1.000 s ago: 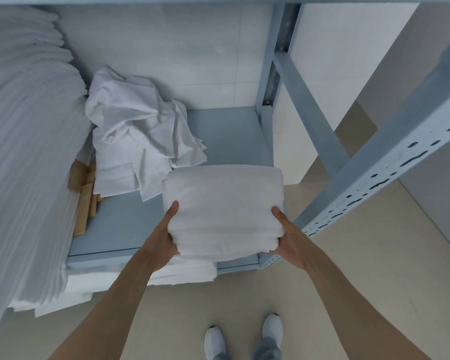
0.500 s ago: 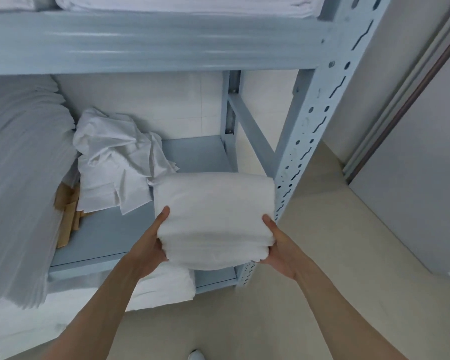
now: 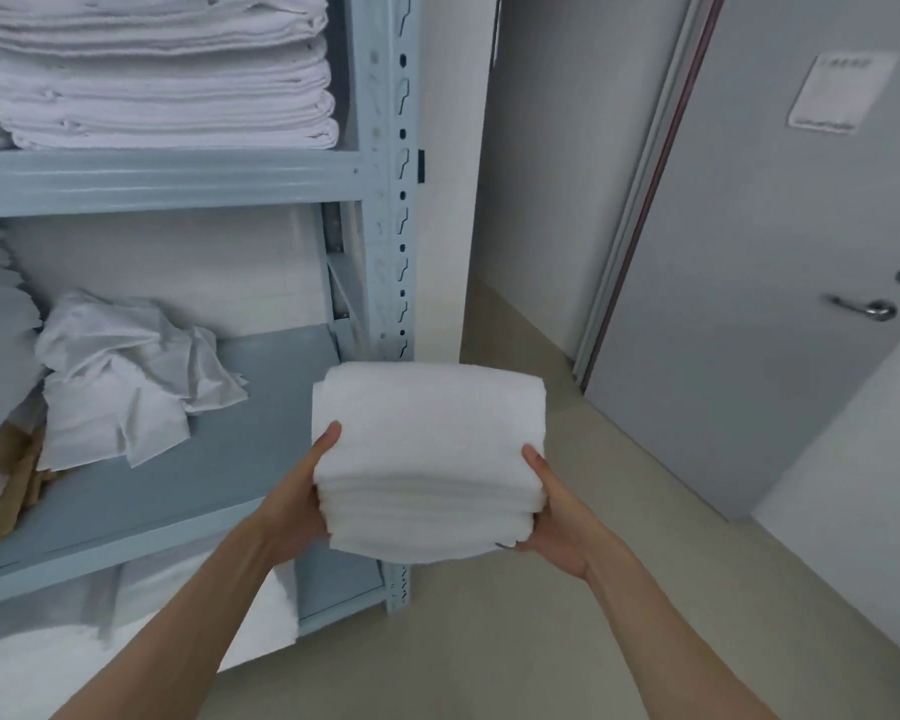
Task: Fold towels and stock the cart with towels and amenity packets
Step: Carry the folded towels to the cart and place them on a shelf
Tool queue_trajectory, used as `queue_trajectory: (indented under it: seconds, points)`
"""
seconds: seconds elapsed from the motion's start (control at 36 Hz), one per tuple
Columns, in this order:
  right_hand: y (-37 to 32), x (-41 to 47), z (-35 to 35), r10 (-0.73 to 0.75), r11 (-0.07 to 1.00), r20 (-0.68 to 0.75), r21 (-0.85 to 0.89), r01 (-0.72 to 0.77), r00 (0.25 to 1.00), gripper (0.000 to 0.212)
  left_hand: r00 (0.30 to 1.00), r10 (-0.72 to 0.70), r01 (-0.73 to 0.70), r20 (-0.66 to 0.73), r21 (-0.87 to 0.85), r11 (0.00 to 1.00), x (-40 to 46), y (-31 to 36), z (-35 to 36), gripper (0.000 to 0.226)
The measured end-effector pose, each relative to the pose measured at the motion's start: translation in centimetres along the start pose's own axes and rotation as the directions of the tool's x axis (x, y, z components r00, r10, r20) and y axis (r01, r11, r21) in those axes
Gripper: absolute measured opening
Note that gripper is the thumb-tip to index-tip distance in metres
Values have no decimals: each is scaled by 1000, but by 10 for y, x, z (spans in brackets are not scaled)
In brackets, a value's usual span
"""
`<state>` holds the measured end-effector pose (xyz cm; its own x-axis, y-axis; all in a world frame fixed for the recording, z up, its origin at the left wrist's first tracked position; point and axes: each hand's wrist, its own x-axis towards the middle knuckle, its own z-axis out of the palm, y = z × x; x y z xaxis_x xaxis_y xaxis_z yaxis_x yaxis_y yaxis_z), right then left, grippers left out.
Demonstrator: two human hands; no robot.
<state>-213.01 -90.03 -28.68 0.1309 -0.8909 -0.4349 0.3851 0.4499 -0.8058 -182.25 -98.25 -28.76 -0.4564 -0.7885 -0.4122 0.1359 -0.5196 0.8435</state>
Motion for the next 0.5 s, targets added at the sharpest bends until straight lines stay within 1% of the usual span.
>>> queue_trajectory:
  seconds: [0.08,0.19,0.25,0.31,0.36,0.44,0.5]
  points:
    - [-17,-28,-25,-66,998,9,7,66,998,67,1000,4,-4,12,12,1000,12,6,35,71]
    - [-39,-50,-54,-117,993,-11,11,118,993,70,998,-5,1,62,63,998,25,18,79,72]
    - [-51,-54,-69,-127,992,-36,14,127,991,72,999,-3,-1,50,82,997,35,25,98,79]
    - [-64,-54,-85,-134,990,-54,25,135,990,68,999,-7,2,49,97,995,49,32,115,85]
    - [-75,-52,-99,-136,989,-65,43,139,989,63,998,-7,0,66,110,994,62,39,129,84]
    - [-93,-43,-123,-132,988,-97,71,140,986,69,996,-16,6,84,112,994,89,49,149,80]
    - [-105,-34,-140,-133,986,-109,89,143,985,69,996,-26,16,84,124,992,111,57,162,79]
